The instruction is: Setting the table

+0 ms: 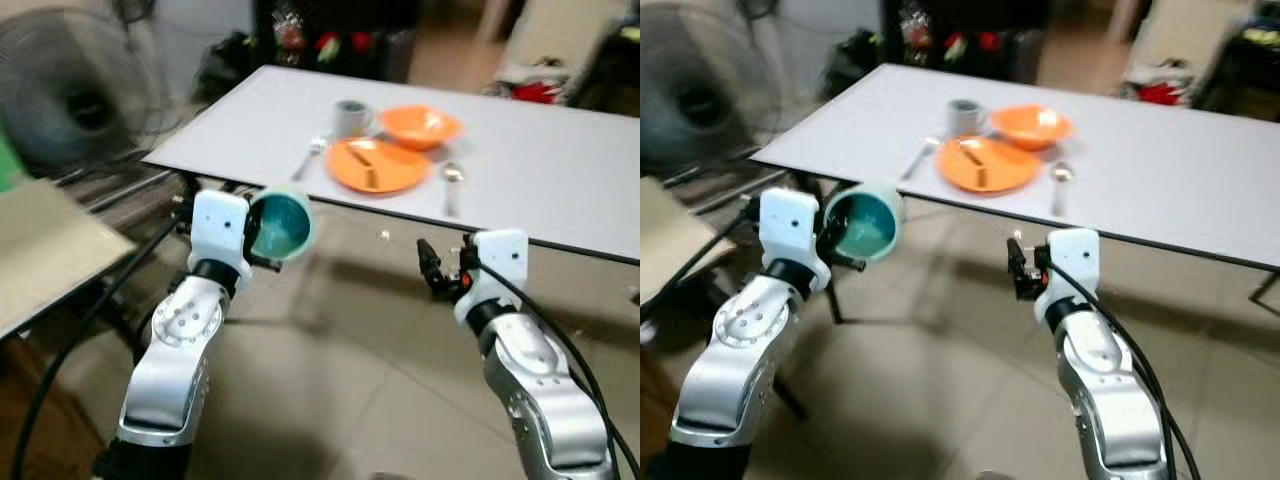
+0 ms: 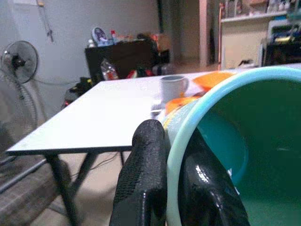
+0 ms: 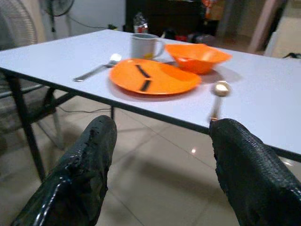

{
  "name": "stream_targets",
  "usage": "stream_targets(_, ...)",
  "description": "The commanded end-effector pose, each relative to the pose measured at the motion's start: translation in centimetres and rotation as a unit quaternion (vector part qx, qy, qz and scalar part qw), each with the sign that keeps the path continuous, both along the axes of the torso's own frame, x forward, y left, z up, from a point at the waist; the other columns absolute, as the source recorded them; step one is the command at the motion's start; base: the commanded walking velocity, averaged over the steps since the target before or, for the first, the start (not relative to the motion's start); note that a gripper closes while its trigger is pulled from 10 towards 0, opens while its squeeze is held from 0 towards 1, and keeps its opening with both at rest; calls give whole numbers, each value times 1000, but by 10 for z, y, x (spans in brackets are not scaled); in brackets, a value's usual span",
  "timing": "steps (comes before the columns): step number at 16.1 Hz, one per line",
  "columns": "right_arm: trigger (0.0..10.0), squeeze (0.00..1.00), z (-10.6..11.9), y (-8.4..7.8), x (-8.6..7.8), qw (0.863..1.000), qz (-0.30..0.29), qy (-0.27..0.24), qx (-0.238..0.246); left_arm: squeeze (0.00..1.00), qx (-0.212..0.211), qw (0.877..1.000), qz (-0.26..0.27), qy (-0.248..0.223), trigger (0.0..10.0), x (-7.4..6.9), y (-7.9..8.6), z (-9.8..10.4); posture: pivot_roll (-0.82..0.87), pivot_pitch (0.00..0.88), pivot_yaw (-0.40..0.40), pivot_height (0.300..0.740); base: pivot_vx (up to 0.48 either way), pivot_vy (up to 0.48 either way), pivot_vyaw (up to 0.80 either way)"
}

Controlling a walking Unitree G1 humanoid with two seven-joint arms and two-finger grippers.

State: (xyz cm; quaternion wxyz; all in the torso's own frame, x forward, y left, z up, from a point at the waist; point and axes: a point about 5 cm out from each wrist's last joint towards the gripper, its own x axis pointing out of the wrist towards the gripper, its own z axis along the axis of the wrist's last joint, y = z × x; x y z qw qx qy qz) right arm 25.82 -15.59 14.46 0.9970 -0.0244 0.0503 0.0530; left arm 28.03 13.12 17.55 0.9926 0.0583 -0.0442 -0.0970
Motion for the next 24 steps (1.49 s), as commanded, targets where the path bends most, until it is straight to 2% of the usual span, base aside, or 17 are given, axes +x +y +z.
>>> stream_targets(1, 10000, 0, 6, -4, 0, 1000, -7, -12, -6, 0, -12, 1000, -5, -6, 10000, 0, -1, 3, -91, 0, 22, 740, 0, 0, -631)
stream_targets(4, 10000, 0, 8, -6, 0, 1000, -7, -16, -9, 0, -13, 1000, -9, -5, 10000, 2, -1, 2, -98, 0, 23, 740, 0, 0, 0)
stream_targets(6, 10000, 0, 8, -7, 1, 1000, -11, -15, -8, 0, -37, 999, -29, 0, 10000, -1, -6, 0, -104, 0, 21, 740, 126, 0, 0)
stream_targets(16, 10000, 0, 11, -14, -1, 1000, -26, -14, -4, 0, -46, 997, -58, 1, 10000, -2, -17, -2, -120, 0, 14, 740, 337, 0, -778)
stream_targets(24, 10000, 0, 13, -14, 0, 999, -25, -18, -9, 0, -41, 998, -53, 2, 10000, 0, -15, -3, -124, 0, 8, 740, 354, 0, -748)
